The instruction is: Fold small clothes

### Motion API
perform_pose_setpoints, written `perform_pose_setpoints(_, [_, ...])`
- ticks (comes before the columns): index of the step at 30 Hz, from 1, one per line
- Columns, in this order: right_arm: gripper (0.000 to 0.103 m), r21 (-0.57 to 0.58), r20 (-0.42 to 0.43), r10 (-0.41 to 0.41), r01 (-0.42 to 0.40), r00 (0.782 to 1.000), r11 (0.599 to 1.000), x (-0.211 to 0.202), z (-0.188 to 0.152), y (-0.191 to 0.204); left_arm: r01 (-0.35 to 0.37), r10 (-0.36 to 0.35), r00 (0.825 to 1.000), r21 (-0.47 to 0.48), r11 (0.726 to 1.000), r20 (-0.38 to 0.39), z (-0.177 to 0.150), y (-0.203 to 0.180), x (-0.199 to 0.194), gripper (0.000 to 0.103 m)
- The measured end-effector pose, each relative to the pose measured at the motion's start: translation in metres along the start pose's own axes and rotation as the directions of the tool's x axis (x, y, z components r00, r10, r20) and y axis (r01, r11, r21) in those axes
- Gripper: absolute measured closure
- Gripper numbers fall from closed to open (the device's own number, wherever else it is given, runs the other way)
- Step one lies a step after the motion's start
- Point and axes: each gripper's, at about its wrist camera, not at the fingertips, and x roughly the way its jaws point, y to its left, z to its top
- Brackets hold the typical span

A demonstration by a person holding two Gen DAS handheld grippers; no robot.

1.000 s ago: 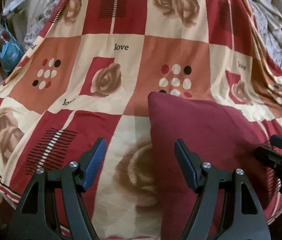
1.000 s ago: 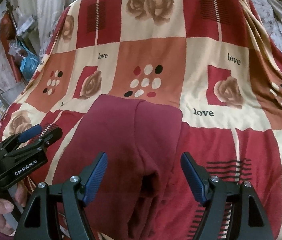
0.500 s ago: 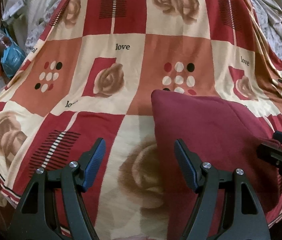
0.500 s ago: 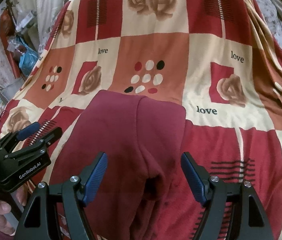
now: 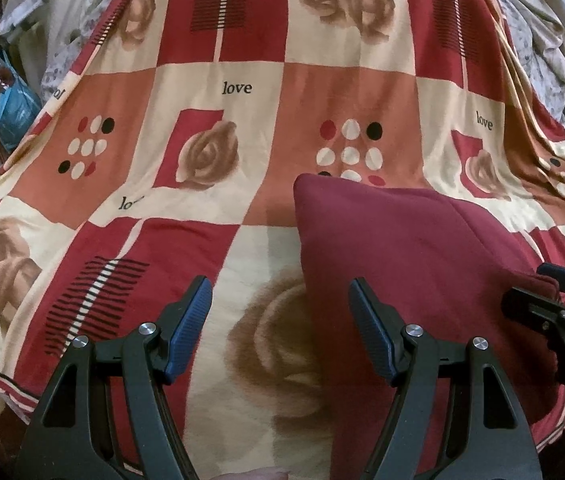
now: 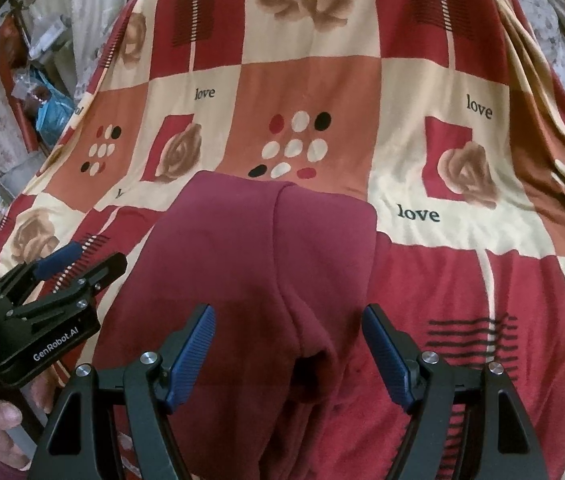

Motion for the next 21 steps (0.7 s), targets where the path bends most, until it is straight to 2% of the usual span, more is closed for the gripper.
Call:
perform_pose_setpoints(11, [0.029,-0.003,-0.005,-0.001,0.001,1.0,1.0,0.0038,0.0018,0.0015,0.004,-0.004,1.0,0.003,1.0,-0.002,0.0001,0.0014,0.0024,0.032])
perform_pose_setpoints(21, [0.029,-0.015,-0.005,-0.005,0.005,1.0,1.0,0.0063,0.0057,0.0047,-0.001,0.001,1.0,-0.032,0.999,-0.001,-0.0003,0.0074,0.0034,0.032])
